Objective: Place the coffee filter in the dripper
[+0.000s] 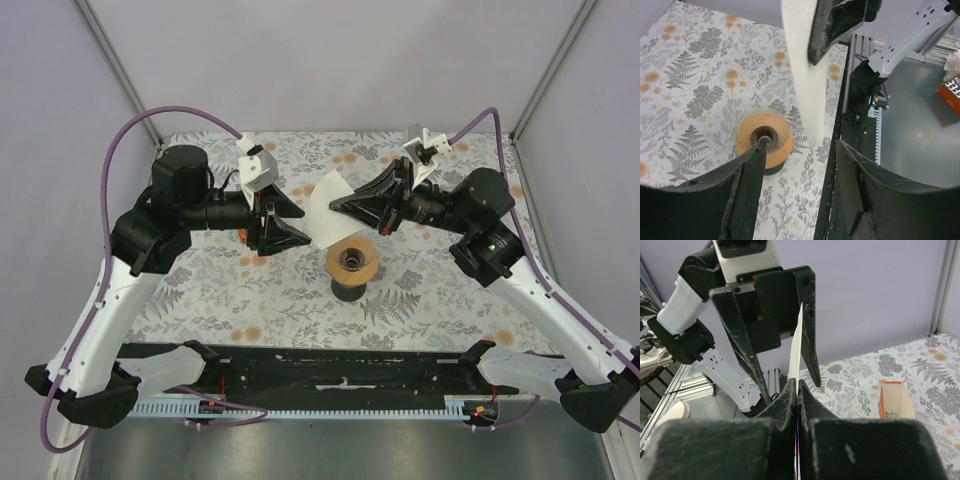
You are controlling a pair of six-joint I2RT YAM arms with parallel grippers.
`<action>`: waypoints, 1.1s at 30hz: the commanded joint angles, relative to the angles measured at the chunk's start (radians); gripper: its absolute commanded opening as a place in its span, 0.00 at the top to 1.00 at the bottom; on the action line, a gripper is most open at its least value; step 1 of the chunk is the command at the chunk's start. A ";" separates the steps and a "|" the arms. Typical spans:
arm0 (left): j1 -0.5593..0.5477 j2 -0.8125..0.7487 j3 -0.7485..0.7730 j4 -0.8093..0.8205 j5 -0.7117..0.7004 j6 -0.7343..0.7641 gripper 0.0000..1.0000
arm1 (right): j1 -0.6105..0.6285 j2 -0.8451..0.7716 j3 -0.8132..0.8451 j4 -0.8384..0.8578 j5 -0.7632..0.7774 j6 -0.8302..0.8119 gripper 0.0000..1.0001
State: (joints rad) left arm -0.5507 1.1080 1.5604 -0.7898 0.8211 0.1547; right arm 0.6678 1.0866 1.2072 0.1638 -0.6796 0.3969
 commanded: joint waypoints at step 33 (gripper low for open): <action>0.135 -0.013 -0.160 0.224 0.078 -0.598 0.98 | 0.211 -0.264 -0.370 0.018 0.308 -1.411 0.16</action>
State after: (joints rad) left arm -0.4294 1.0992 1.4067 -0.6346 0.8471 -0.3470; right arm 0.8196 0.8669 1.0290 -0.0002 -0.3901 -0.4751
